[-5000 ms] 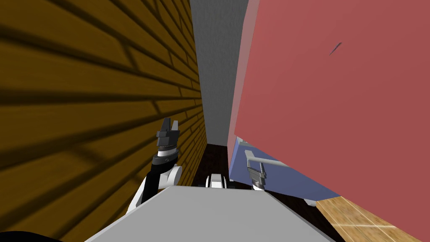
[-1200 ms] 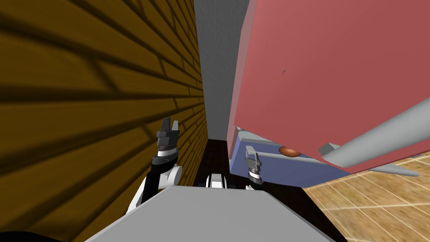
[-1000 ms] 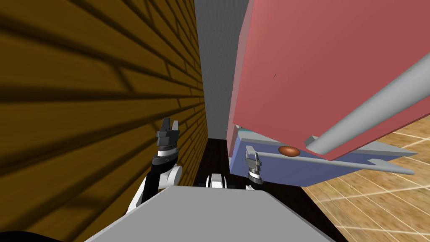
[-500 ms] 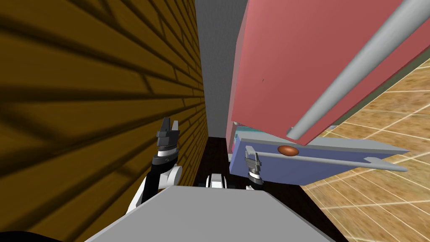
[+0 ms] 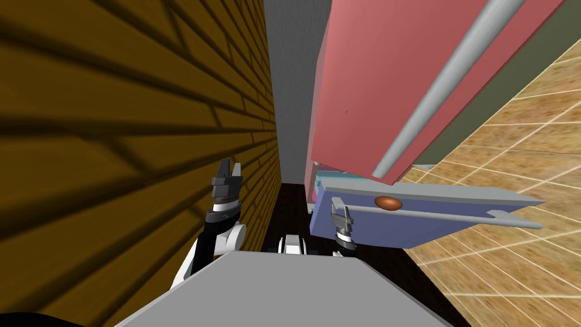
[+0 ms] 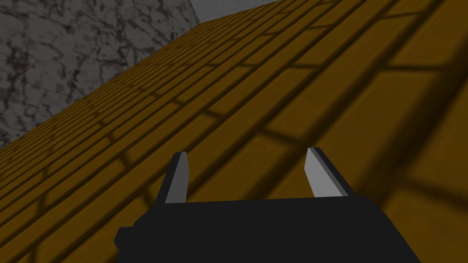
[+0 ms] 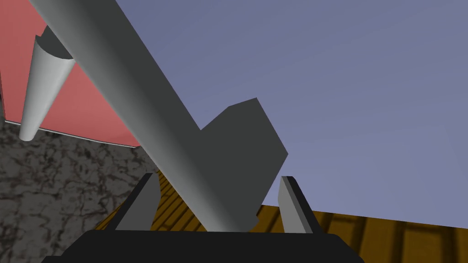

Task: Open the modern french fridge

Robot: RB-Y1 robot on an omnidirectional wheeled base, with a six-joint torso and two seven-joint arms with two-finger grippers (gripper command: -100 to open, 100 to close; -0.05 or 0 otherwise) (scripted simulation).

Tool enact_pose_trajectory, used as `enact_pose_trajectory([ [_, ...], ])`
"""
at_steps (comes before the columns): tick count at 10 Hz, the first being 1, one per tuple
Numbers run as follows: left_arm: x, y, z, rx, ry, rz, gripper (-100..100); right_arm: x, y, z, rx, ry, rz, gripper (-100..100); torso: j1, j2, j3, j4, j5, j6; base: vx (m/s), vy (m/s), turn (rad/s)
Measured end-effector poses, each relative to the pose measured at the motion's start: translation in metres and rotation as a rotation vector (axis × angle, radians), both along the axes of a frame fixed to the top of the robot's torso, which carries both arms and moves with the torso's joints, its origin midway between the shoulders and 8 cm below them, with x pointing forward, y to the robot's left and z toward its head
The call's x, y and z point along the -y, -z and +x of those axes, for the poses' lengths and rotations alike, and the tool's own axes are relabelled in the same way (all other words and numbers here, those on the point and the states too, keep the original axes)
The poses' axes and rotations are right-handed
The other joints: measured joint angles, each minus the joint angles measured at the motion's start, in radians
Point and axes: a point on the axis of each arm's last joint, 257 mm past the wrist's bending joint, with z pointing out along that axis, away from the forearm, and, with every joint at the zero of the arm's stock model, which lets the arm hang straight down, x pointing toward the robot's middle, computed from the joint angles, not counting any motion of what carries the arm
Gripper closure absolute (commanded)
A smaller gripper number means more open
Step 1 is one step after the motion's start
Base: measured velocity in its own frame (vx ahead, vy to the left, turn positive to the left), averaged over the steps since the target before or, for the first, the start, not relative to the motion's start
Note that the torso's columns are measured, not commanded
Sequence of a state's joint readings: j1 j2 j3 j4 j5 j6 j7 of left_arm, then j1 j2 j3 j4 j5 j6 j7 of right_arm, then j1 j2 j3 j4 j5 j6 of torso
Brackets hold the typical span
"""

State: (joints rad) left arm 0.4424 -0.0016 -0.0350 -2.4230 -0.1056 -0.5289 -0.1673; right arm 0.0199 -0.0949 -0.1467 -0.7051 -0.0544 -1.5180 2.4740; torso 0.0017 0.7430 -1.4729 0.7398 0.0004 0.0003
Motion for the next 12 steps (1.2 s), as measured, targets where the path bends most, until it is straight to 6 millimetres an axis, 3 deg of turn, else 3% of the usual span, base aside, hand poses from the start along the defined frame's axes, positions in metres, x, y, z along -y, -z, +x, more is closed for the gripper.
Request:
enact_pose_trajectory([
  [1, 0.000, 0.000, 0.000, 0.000, 0.000, 0.000, 0, -0.001, 0.000, 0.000, 0.001, -0.004, 0.001, -100, -0.001, 0.001, 0.000, 0.001, 0.001, 0.000, -0.137, 0.037, -0.066],
  [12, 0.000, 0.000, 0.000, 0.000, 0.000, 0.000, 0, 0.032, -0.030, 0.071, -0.039, -0.042, 0.007, -100, 0.007, 0.010, 0.004, 0.013, 0.010, 0.002, -0.046, 0.046, -0.034],
])
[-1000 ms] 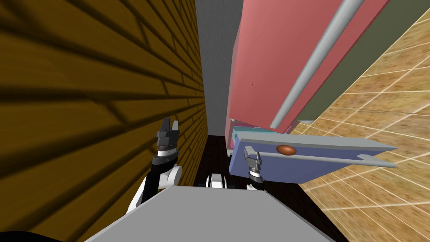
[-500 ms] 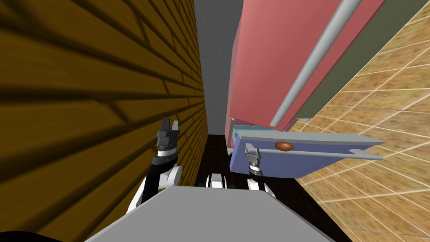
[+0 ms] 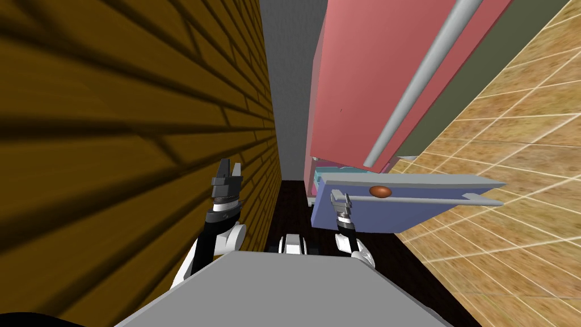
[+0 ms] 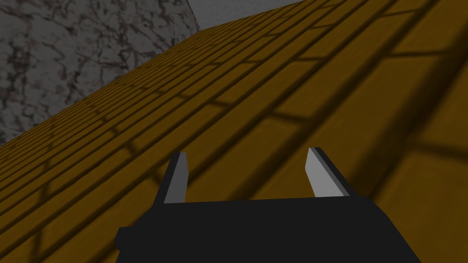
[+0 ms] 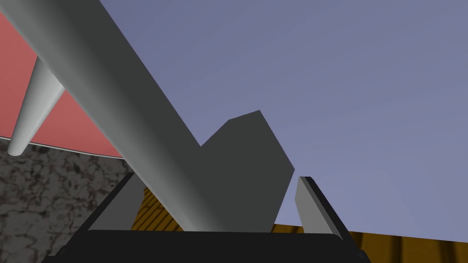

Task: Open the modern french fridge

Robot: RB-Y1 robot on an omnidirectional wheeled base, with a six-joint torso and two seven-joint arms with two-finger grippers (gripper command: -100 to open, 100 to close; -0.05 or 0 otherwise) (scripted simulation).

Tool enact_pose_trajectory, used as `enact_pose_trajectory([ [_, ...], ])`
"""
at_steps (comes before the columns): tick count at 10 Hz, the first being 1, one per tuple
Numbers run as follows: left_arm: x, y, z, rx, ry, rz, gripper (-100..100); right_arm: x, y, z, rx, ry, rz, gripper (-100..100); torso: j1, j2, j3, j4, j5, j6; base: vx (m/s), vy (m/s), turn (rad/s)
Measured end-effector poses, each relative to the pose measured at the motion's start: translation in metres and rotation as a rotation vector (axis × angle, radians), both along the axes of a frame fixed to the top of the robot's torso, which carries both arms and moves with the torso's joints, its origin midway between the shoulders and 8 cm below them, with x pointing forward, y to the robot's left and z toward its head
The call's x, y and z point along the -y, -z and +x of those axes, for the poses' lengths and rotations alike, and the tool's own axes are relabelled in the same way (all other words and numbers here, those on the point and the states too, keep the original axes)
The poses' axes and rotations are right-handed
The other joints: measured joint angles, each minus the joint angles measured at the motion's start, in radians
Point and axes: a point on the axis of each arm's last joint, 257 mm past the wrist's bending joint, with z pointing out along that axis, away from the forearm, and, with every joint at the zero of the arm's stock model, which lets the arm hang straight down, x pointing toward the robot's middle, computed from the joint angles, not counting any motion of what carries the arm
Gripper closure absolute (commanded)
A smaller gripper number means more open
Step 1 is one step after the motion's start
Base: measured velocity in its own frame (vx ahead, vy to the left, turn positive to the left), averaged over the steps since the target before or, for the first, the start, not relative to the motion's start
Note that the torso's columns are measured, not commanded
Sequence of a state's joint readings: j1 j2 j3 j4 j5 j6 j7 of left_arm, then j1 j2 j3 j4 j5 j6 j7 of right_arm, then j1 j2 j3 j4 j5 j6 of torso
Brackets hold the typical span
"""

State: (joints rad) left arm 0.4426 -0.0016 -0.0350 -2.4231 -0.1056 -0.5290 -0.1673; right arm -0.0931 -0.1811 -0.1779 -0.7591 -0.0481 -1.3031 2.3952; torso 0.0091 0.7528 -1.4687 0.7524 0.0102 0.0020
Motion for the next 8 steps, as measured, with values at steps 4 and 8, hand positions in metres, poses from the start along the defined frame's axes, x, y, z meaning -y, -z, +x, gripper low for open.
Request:
enact_pose_trajectory([
  [4, 0.000, 0.000, 0.000, 0.000, 0.000, 0.000, 0, 0.005, 0.006, 0.006, -0.036, 0.003, 0.008, 0, -0.002, -0.004, -0.002, -0.005, -0.004, -0.002, -0.011, 0.011, -0.010],
  [8, 0.000, 0.000, 0.000, 0.000, 0.000, 0.000, 0, 0.006, 0.017, 0.003, -0.066, 0.009, 0.012, 0, -0.007, -0.013, -0.006, -0.012, -0.008, -0.003, 0.000, 0.000, 0.000],
])
